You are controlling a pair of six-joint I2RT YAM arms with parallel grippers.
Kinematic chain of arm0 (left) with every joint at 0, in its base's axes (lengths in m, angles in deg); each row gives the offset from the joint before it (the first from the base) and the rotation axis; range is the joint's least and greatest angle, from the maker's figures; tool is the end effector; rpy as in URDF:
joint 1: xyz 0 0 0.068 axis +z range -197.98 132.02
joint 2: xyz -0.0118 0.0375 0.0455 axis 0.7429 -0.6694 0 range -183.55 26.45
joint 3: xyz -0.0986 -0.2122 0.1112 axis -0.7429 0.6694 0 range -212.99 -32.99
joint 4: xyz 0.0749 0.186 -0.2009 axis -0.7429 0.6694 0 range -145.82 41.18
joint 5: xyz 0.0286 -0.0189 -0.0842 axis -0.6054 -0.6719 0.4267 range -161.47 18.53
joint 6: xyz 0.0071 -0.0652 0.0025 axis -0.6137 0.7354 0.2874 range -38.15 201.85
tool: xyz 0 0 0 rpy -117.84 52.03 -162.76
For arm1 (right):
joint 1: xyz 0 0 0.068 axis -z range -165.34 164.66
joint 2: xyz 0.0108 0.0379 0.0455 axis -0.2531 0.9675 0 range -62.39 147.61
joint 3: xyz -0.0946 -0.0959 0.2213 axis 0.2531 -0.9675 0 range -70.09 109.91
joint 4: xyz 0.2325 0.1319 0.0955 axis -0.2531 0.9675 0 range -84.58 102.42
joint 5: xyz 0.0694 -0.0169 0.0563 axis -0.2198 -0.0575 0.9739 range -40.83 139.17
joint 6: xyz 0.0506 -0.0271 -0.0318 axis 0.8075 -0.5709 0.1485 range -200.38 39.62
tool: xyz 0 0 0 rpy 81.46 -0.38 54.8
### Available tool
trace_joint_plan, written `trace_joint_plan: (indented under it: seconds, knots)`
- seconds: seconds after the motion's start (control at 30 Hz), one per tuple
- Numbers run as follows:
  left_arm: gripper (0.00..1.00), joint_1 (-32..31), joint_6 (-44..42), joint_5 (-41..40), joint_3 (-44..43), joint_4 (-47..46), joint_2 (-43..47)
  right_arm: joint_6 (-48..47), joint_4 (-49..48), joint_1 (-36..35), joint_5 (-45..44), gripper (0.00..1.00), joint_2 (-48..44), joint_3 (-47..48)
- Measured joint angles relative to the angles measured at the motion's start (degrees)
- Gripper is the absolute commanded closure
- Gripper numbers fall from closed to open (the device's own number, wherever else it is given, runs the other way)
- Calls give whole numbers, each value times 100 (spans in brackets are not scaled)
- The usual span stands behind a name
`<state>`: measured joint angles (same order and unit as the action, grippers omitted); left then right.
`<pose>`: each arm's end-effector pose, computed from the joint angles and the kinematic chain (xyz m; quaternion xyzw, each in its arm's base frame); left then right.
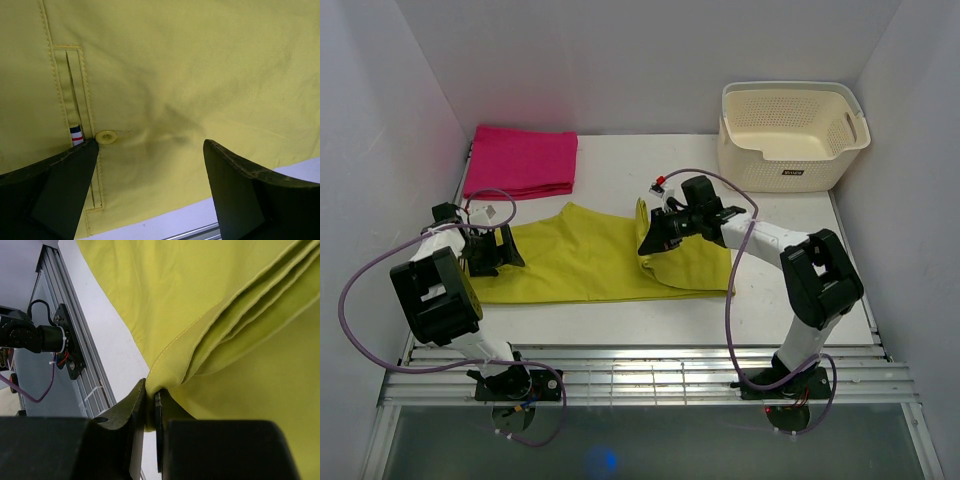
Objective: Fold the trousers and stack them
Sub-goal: Fold the trousers
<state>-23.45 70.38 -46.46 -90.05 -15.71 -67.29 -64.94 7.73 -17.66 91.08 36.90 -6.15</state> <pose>0.2957 0.1110 0.1328 -0.0856 0.9663 -0.1699 0.1733 0.3224 0.2447 0.1848 -0.2791 0.8059 0.4602 0.2467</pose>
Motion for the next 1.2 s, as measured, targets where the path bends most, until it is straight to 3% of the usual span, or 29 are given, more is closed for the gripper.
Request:
trace_joint_plan:
  seconds: [1.2]
  knots:
    - [2, 0, 24, -33, 133, -164, 81, 472, -420, -588, -101, 92, 1071, 514]
